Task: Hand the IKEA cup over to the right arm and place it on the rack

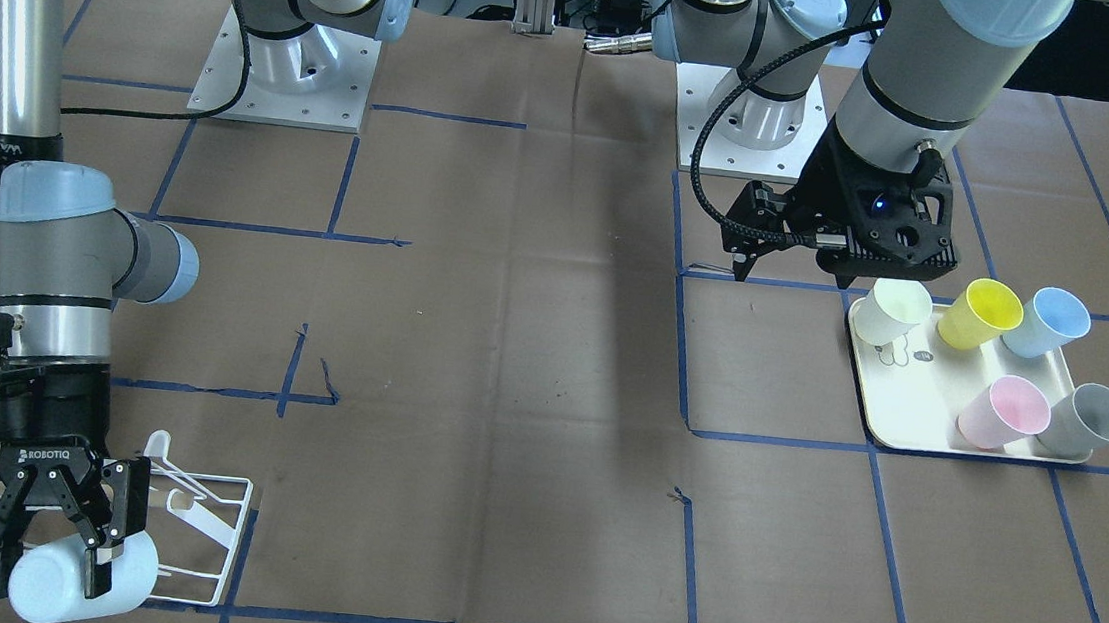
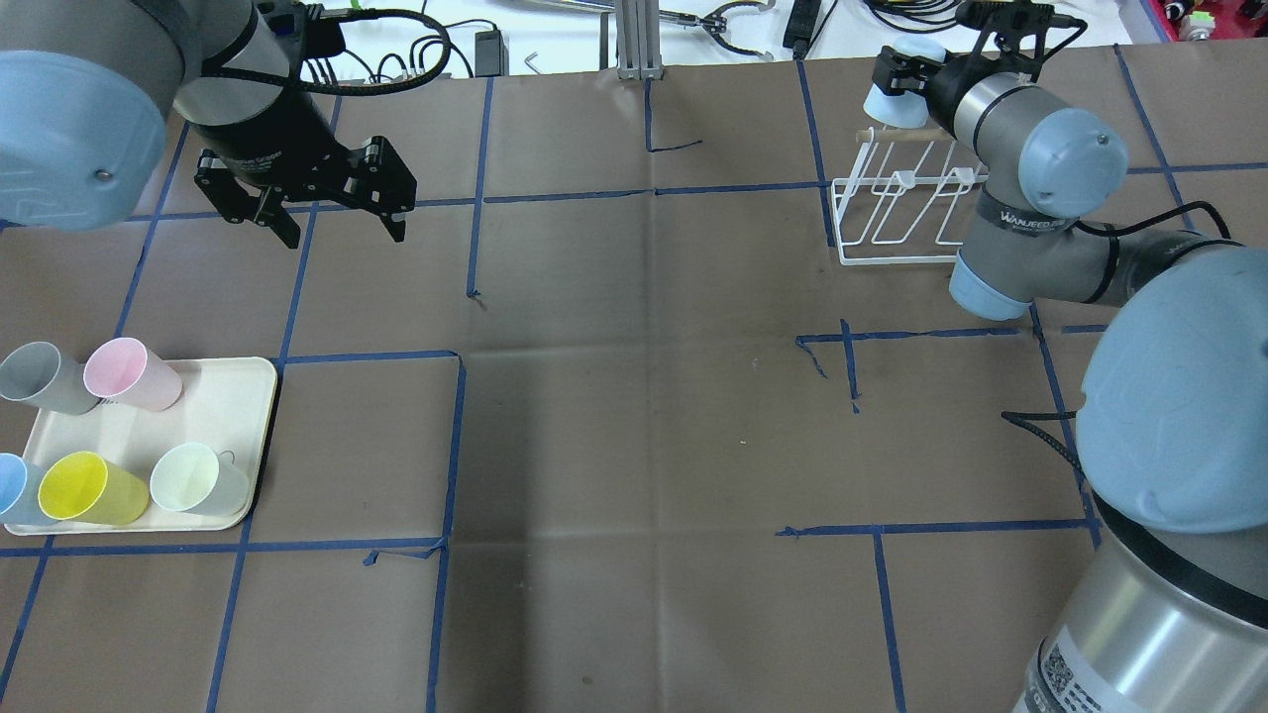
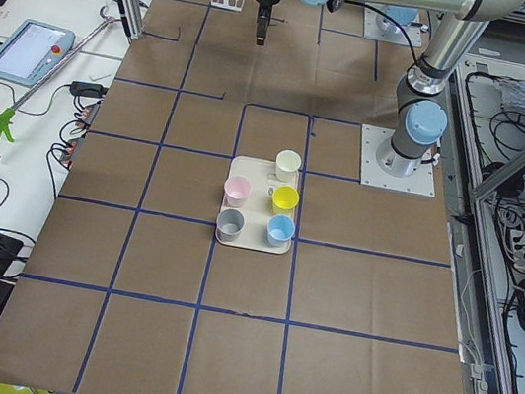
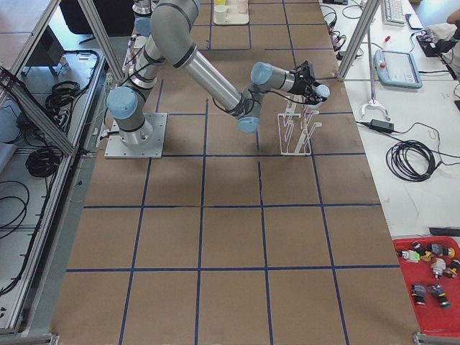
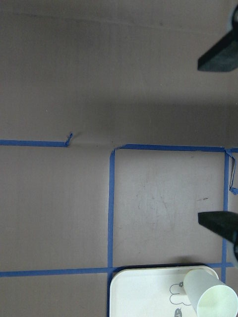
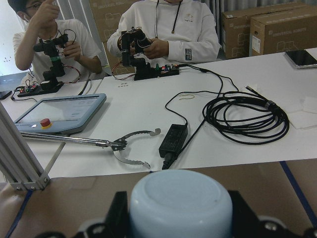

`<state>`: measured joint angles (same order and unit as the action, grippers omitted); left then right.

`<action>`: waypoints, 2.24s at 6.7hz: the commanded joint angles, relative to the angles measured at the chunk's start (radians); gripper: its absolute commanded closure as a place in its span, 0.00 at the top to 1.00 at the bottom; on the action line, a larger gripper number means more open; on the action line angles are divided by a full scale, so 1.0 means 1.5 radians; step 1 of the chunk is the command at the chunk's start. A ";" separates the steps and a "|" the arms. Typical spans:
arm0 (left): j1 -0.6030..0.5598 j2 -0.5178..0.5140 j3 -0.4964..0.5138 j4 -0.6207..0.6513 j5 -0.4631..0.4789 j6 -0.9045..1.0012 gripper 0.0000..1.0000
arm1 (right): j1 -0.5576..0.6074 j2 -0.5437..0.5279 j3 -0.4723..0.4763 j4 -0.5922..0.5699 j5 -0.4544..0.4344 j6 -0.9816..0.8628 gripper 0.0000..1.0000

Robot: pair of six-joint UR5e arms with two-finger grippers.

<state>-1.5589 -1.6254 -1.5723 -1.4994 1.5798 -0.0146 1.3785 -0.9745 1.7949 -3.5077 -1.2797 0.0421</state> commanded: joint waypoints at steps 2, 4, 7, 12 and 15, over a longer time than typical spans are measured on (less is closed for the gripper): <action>0.000 0.001 0.001 0.002 0.000 0.000 1.00 | 0.001 -0.004 0.000 0.004 -0.011 0.000 1.00; 0.000 0.001 0.001 0.002 0.000 0.000 1.00 | 0.002 -0.009 -0.003 0.005 -0.010 0.001 1.00; 0.000 0.001 0.001 0.002 0.000 0.000 1.00 | 0.005 -0.020 -0.008 0.008 -0.007 0.003 1.00; 0.000 0.001 0.001 0.002 0.000 0.000 1.00 | 0.101 -0.103 0.029 0.004 0.001 0.164 1.00; 0.000 0.001 0.000 0.002 0.000 0.000 1.00 | 0.163 -0.145 0.074 -0.004 0.007 0.476 1.00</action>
<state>-1.5585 -1.6244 -1.5717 -1.4972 1.5800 -0.0154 1.5888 -1.1725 1.8799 -3.5054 -1.2728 0.5671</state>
